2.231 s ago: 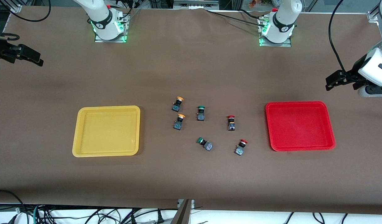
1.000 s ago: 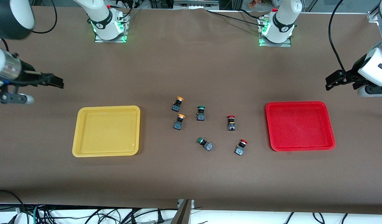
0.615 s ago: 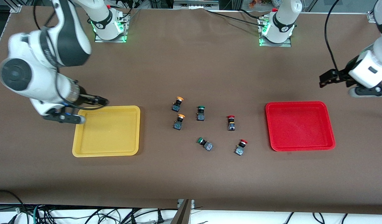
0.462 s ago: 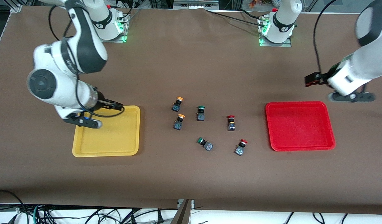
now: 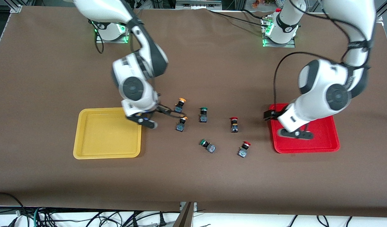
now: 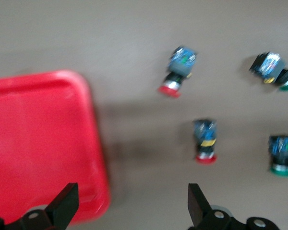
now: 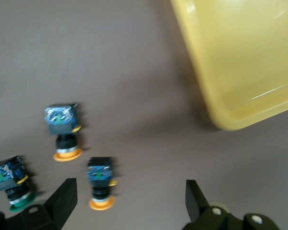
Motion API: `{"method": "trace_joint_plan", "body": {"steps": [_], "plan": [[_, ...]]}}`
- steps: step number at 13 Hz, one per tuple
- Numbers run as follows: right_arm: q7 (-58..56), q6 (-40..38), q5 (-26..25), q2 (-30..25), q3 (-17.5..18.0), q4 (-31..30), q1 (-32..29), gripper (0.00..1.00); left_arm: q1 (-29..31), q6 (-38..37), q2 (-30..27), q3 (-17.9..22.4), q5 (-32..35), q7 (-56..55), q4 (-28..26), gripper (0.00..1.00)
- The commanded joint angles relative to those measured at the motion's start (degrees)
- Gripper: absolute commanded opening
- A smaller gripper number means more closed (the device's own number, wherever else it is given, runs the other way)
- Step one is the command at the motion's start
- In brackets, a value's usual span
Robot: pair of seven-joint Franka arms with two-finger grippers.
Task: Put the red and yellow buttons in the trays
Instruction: 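Grasp an orange button with the right gripper while the left gripper grasps a red button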
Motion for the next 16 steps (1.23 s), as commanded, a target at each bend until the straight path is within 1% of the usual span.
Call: {"method": "trace_joint_plan", "body": {"steps": [1,3,5,6,8,9,10,11,12,13,14,15,16], "plan": [[3.7,3.7,0.9,4.2,-0.8,0.5,4.0,1.0,-6.0,7.0,5.0,0.8,-0.8,-6.5,1.6,1.0],[5.8,6.8,1.6,7.1,-0.8,0.5,5.8,1.0,-8.6,14.5,8.6,0.8,-0.2,-11.9,1.1,1.0],[6.3,8.3,1.5,9.2,-0.8,0.5,7.5,1.0,-11.3,21.4,11.0,0.9,-0.2,-15.5,-1.3,1.0],[6.2,8.4,1.5,9.6,-0.8,0.5,7.6,1.0,-12.4,23.8,11.6,1.0,-0.2,-17.4,-2.9,1.0],[5.2,8.2,1.5,9.6,-0.8,0.2,7.5,1.0,-12.9,27.2,13.3,1.0,-0.2,-17.6,-3.4,1.0],[4.9,8.4,1.3,9.6,-0.8,-0.1,7.5,0.88,-13.3,28.6,14.1,1.0,-0.2,-17.6,-3.5,1.0],[4.6,8.6,1.2,9.6,-0.8,-0.1,7.5,0.54,-13.7,28.9,14.7,1.0,-0.2,-17.6,-3.5,1.0],[4.2,8.6,1.2,9.5,-0.8,0.0,7.4,0.15,-13.6,28.9,14.9,0.9,-0.2,-17.5,-3.5,0.8],[3.8,8.6,1.2,9.5,-0.9,0.0,7.4,0.0,-13.7,28.9,14.9,0.9,-0.2,-17.5,-3.8,0.37],[3.7,8.6,1.1,9.5,-0.8,0.0,7.4,0.0,-13.8,28.9,14.9,0.9,-0.2,-17.3,-4.0,0.27],[2.4,8.6,1.1,9.3,-0.9,0.0,7.3,0.0,-13.6,28.9,14.8,0.9,-0.1,-16.7,-4.1,0.11],[0.3,7.9,1.1,8.6,-1.2,0.0,6.9,0.0,-13.7,28.6,14.6,0.9,0.0,-16.5,-4.1,0.02],[-2.3,6.9,1.3,6.8,-1.9,0.0,6.5,0.0,-13.6,27.9,14.2,1.0,0.0,-16.6,-4.1,0.0]]}}
